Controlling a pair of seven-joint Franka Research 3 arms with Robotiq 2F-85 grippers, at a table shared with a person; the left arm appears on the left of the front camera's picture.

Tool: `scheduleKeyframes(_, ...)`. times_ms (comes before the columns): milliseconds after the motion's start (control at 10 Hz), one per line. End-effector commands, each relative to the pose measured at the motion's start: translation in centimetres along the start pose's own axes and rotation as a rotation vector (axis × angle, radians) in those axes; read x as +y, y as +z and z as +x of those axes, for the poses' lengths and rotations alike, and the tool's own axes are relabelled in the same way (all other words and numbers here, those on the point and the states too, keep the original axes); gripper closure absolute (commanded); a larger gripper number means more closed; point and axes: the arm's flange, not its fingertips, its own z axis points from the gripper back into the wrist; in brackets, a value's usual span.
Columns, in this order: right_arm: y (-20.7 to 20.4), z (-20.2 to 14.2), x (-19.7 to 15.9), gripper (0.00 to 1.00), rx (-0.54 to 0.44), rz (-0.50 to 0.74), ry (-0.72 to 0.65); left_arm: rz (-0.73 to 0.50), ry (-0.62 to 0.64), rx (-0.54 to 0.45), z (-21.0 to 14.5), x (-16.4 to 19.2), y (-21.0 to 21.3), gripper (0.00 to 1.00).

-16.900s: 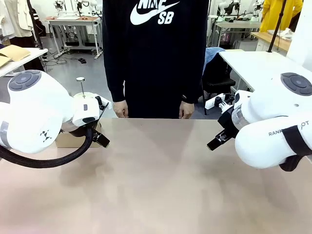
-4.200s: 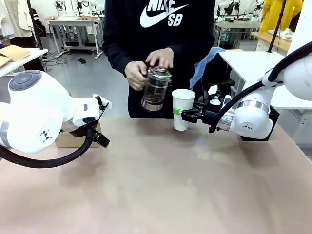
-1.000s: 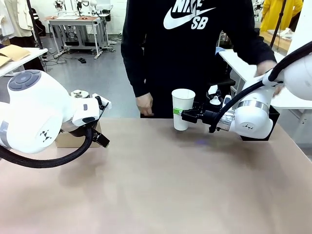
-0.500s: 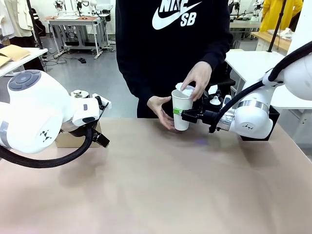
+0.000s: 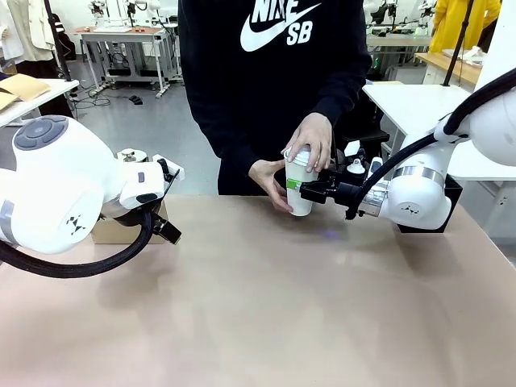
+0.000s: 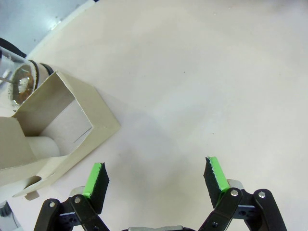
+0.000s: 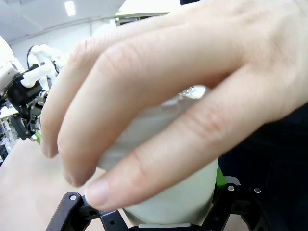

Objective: Pour a drink into a cup and package it in a carrier.
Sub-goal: When a person places the Paper Cup Lid on the 600 ml Paper Cup , lift the 600 ml Paper Cup.

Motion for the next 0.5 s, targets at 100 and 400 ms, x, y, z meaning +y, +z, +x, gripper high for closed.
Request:
scheduleKeyframes(100, -0.31, 0.25, 0.08, 0.20, -0.006, -0.020, 0.003, -0.001, -0.001, -0.001, 0.00, -0.04, 0.03, 0.00)
scheduleKeyframes(400, -0.31, 0.25, 0.08, 0.20, -0.006, -0.020, 0.003, -0.001, -0.001, -0.001, 0.00, -0.04, 0.03, 0.00)
